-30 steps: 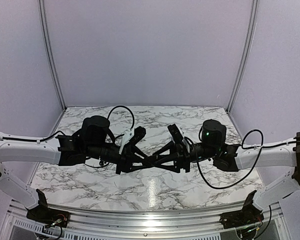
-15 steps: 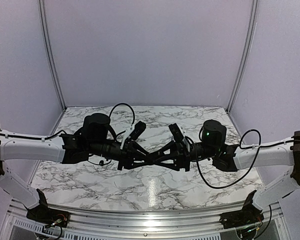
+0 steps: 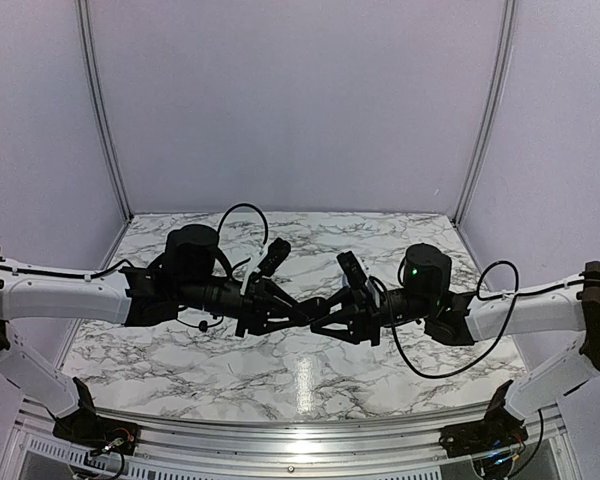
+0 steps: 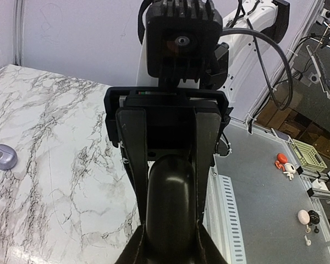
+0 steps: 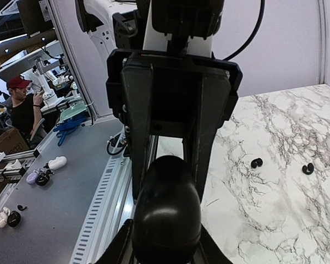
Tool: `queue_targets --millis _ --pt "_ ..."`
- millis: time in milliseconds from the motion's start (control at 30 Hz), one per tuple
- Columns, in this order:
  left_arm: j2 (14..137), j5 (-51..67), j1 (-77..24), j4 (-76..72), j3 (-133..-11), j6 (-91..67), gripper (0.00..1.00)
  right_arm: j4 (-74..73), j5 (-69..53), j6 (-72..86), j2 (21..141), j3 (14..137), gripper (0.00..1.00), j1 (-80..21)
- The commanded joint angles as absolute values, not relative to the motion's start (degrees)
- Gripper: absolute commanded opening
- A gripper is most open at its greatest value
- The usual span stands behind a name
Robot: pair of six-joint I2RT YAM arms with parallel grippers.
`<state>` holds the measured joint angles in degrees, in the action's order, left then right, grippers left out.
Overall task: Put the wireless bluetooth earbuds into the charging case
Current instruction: Pass from the left arm to the right
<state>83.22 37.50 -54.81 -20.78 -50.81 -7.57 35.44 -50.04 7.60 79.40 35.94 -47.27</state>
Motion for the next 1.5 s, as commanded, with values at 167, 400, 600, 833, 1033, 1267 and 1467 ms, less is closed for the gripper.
queue_targets --millis 167,400,600,833,1033,1267,1467 --pt "83.9 38.5 -54.5 -23.1 -51.3 -7.7 0.06 39.3 -52.1 10.9 78.3 36.0 0.30 -45.2" --pt "84.3 38.2 -54.5 -23.1 -51.5 -7.5 0.06 40.2 -52.5 11.7 78.9 36.0 0.27 -45.3" --pt "84.8 38.1 -54.5 -23.1 -51.8 -7.8 0.05 41.2 -52.9 12.6 79.6 36.1 0.27 -45.3" --pt "85.0 37.8 -54.5 -23.1 -51.8 -8.4 0.05 44.1 -53.9 14.7 80.9 36.1 0.26 -45.3" --pt "85.5 37.2 -54.6 -23.4 -52.3 -8.6 0.05 45.3 -54.0 15.6 81.3 36.0 0.27 -45.2" --pt "86.1 37.0 -54.6 -23.8 -52.7 -9.0 0.05 45.9 -54.0 15.9 81.6 36.2 0.29 -45.3" --pt "86.2 36.8 -54.6 -24.2 -52.8 -9.5 0.04 46.5 -54.4 16.3 81.9 36.0 0.29 -45.2"
